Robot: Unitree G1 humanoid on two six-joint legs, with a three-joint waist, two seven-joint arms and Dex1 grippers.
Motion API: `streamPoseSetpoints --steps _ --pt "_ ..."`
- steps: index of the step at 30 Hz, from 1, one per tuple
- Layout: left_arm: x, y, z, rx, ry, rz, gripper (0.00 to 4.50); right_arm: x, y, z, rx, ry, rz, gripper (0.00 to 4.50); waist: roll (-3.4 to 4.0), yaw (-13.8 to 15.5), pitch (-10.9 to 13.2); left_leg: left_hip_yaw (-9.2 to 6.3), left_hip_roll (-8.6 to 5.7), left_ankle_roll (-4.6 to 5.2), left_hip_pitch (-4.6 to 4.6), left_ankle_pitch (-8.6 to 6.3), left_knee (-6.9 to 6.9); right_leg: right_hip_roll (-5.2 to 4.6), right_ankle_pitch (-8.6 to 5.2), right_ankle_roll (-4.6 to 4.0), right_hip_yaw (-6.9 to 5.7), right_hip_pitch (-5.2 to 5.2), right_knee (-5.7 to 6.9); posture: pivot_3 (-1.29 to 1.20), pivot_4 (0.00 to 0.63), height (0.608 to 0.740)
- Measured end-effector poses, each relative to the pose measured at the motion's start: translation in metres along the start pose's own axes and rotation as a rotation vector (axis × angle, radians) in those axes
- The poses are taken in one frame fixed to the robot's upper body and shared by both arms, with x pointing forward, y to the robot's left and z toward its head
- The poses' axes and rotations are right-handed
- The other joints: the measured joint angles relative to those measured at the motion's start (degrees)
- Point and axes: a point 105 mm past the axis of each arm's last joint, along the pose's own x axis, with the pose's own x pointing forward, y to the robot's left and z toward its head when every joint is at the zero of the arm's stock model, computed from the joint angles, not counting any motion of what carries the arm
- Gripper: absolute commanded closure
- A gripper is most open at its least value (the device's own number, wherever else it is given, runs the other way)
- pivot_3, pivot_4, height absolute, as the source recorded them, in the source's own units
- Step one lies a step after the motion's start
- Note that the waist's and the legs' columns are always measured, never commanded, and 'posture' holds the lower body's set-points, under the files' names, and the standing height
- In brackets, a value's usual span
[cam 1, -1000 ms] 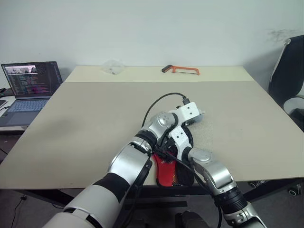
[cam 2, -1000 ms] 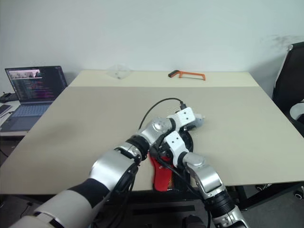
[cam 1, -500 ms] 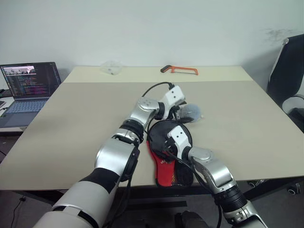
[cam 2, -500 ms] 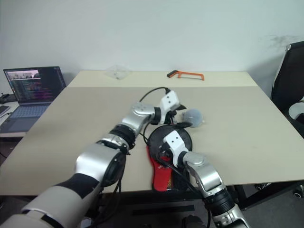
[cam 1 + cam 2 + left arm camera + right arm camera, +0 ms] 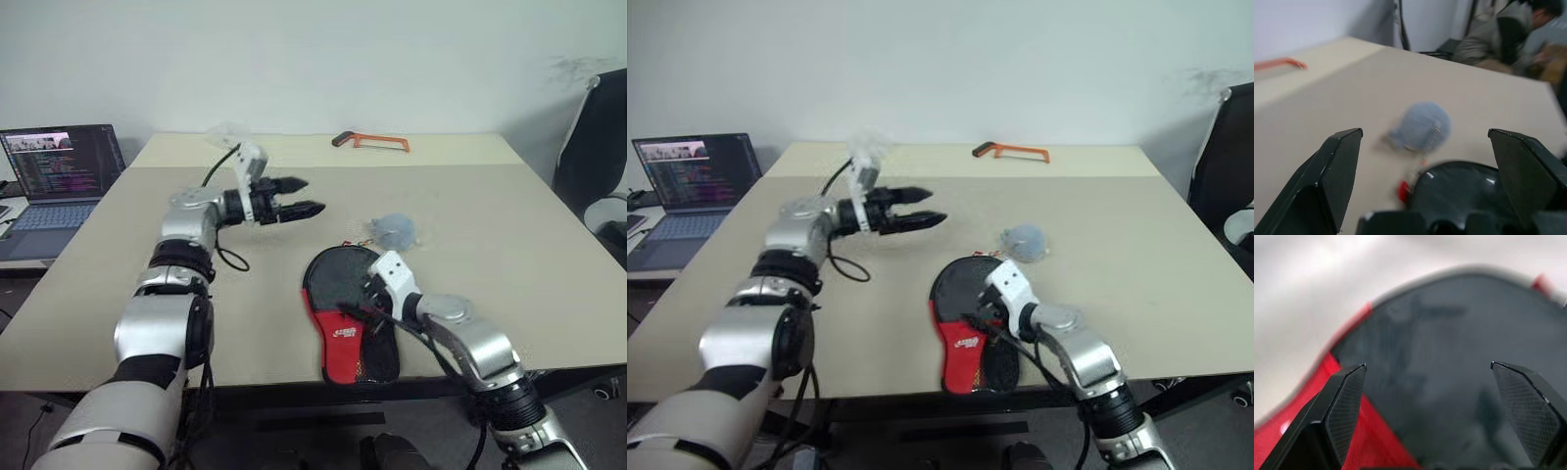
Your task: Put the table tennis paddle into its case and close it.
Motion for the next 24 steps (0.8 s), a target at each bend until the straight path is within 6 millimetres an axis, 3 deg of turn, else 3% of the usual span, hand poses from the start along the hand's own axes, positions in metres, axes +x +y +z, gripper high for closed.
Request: streamPoseSetpoints --steps 3,7,10,14,16,21,24 --pt "0.001 -0.015 -0.008 0.018 0.035 -0.055 0.02 -0.015 -0.006 0.038 -0.036 -0.086 0.034 0.00 0.03 0.26 0.02 -0.08 -0.05 0.00 -0.05 -0.01 -0.03 -0.11 0.02 -0.03 0.05 -0.02 0.00 0.00 0.150 0.740" --pt "0.013 -0.038 -0.036 -0.020 0.061 -0.084 0.02 -0.045 -0.043 0.087 -0.101 -0.194 -0.055 0.00 0.03 0.52 0.02 -0.10 -0.06 0.01 -0.05 -0.02 -0.04 -0.20 0.02 -0.03 0.09 0.00 -0.07 0.00 0.150 0.740" --pt "0.033 -0.053 -0.049 -0.030 0.065 -0.098 0.02 -0.045 -0.070 0.105 -0.066 -0.248 -0.134 0.00 0.03 0.43 0.02 -0.07 0.01 0.01 -0.02 -0.01 -0.04 -0.22 0.04 -0.08 0.16 0.00 -0.02 0.00 0.150 0.740" --pt "0.063 -0.065 -0.063 -0.013 0.044 -0.038 0.02 -0.039 -0.132 0.106 0.028 -0.259 -0.371 0.00 0.03 0.32 0.02 0.08 0.03 0.00 0.10 0.00 -0.04 -0.24 0.09 -0.15 0.31 0.06 -0.01 0.00 0.150 0.740" --pt "0.076 -0.071 -0.074 -0.024 0.055 -0.004 0.02 -0.037 -0.152 0.103 0.096 -0.292 -0.450 0.00 0.03 0.20 0.02 0.10 0.07 0.00 0.07 0.00 -0.05 -0.24 0.10 -0.16 0.36 0.04 -0.02 0.00 0.150 0.740" --pt "0.079 -0.066 -0.087 -0.013 0.125 0.100 0.02 -0.020 -0.174 0.070 0.252 -0.258 -0.519 0.00 0.06 -0.23 0.03 0.14 0.11 0.01 0.06 0.00 -0.18 -0.23 0.14 -0.22 0.40 -0.04 0.00 0.00 0.150 0.740" --pt "0.073 -0.060 -0.098 -0.024 0.151 0.193 0.02 -0.010 -0.178 0.062 0.290 -0.234 -0.529 0.00 0.08 -0.23 0.05 0.17 0.11 0.01 0.05 0.00 -0.18 -0.24 0.14 -0.22 0.42 -0.06 0.00 0.00 0.150 0.740"
